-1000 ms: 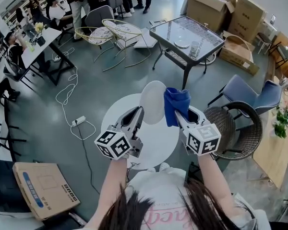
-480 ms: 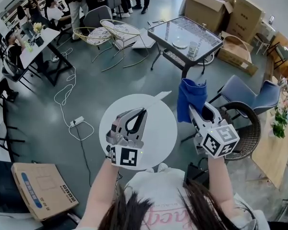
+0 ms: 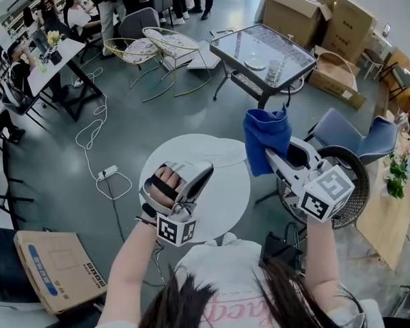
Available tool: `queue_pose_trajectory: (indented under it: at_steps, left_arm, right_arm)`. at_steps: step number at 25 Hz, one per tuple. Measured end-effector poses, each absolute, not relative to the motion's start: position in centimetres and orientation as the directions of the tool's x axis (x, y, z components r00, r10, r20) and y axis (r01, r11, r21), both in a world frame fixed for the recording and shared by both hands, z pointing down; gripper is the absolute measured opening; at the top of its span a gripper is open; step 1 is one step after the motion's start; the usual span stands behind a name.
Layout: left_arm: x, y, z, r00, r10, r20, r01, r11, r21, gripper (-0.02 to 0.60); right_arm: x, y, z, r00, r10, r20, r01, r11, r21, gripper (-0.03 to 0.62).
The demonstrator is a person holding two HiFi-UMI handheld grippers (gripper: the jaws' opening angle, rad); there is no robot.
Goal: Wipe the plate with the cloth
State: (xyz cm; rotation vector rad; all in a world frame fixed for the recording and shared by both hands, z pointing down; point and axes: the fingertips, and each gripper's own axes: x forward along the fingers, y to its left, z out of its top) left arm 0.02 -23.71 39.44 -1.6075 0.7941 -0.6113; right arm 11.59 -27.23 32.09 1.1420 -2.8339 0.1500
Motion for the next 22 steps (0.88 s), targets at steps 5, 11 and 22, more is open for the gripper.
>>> queue_pose_trajectory:
  at_steps: [5, 11, 22]
  left_arm:
    - [0.8, -23.1, 39.7, 0.668, -0.744, -0.016, -0.061, -0.033, -0.998, 0.020]
    - [1.2, -22.7, 39.7, 0.691, -0.723, 0.016, 0.023, 0.000, -1.000, 0.020]
    - [2.0, -21.2, 41.5, 0.728, -0.681, 0.082, 0.159, 0.051, -0.986, 0.021]
  right_arm:
    - [7.6, -28.5, 32.0, -0.841, -0.501, 0.202, -0.509, 0.861, 0.017, 0.133]
    - [3.0, -31.3, 33.3, -0.909, -0.292, 0.299, -0.345, 0.928, -0.142, 0.133]
    - [-3.7, -30.9, 37.5, -0.862, 0.052, 0.503, -0.188, 0.890, -0.414, 0.133]
